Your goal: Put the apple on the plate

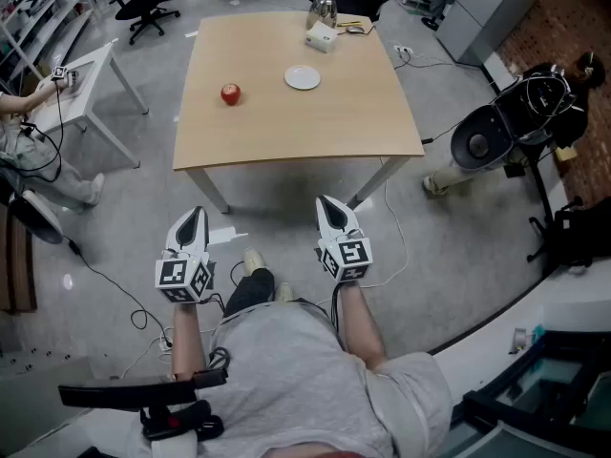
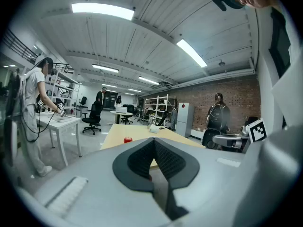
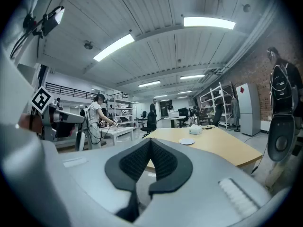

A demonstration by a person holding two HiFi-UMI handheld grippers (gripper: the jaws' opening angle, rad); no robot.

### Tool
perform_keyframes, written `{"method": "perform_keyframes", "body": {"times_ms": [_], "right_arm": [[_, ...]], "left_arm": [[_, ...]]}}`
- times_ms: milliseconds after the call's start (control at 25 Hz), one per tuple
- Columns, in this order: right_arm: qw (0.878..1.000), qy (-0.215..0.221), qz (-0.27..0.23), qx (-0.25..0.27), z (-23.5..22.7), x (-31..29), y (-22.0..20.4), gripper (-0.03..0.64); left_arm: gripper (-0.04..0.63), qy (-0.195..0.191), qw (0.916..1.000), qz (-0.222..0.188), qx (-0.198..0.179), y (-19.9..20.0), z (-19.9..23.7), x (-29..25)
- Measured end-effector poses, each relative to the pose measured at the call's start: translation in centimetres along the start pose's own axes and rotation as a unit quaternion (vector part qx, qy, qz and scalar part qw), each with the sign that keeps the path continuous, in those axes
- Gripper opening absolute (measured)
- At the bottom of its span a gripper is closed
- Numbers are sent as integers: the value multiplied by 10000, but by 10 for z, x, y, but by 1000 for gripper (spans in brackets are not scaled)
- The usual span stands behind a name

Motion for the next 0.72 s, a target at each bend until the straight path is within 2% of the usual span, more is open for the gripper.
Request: {"method": "perform_keyframes", "body": {"times_ms": [320,480,720], "right_arm": [[10000,-28,-22,2,-5,7,-1,6],[9998,84,-43,-146,-5,9,-2,6],[9998,175,77,-69,-6,-2,-6,7]], "left_arm": [[20,-98,9999,-23,-49,-4,-8,-2],[20,-120,9999,-3,-47,-4,-12,-5],[20,-133,9999,64,-24,-9,-13,-19]]}}
Point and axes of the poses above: the fingertips, and each gripper's own axes: x backward along the fingers, z to its left, y out of its top, the point moved 3 cm from there along x, backward along the fingers, and after that the axes turned 8 degrees about x, right-handed, at the moved point
